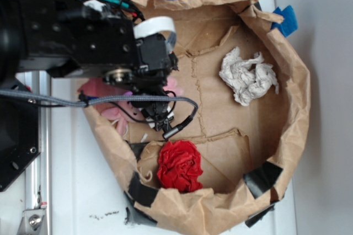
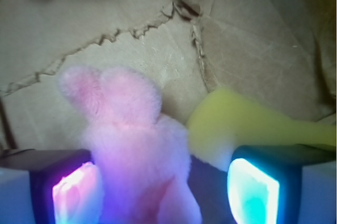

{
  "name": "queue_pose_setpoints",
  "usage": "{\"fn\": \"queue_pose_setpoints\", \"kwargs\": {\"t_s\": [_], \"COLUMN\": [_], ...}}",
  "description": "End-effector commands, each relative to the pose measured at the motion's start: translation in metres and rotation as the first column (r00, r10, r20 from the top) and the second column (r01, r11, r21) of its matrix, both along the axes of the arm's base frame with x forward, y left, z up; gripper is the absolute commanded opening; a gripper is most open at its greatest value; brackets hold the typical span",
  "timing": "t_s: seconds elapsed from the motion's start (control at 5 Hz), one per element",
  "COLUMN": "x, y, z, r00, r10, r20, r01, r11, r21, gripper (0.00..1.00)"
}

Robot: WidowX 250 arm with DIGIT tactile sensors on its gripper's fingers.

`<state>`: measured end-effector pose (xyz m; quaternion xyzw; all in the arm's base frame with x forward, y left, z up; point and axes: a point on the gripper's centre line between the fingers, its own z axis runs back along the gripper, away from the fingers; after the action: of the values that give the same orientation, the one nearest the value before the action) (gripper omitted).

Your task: Grab the pink bunny.

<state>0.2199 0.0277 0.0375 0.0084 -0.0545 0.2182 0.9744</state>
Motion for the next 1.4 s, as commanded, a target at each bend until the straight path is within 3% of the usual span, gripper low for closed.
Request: {"fn": "queue_pose_setpoints", "kwargs": {"t_s": [0.0,0.2,0.6,0.8,1.0,1.2], "x": [0.002,0.002,-0.003,-0.053,-0.089,-0.039], "y": [-0.003,-0.003,-0.004,-0.021,-0.022,-0.011], "z": [0.001,0.001,0.000,-0.017,-0.014,0.022], "r00": [1.000,1.000,1.000,1.000,0.999,0.996], "r10": [-0.028,-0.015,-0.011,-0.014,-0.032,-0.078], "r20": [0.010,0.018,0.018,0.019,0.016,0.030], "r01": [0.028,0.016,0.011,0.015,0.033,0.079], "r11": [1.000,1.000,1.000,1.000,0.999,0.997], "r21": [-0.006,-0.018,-0.022,-0.024,-0.018,-0.017], "gripper": [1.00,0.00,0.00,0.00,0.00,0.00]}}
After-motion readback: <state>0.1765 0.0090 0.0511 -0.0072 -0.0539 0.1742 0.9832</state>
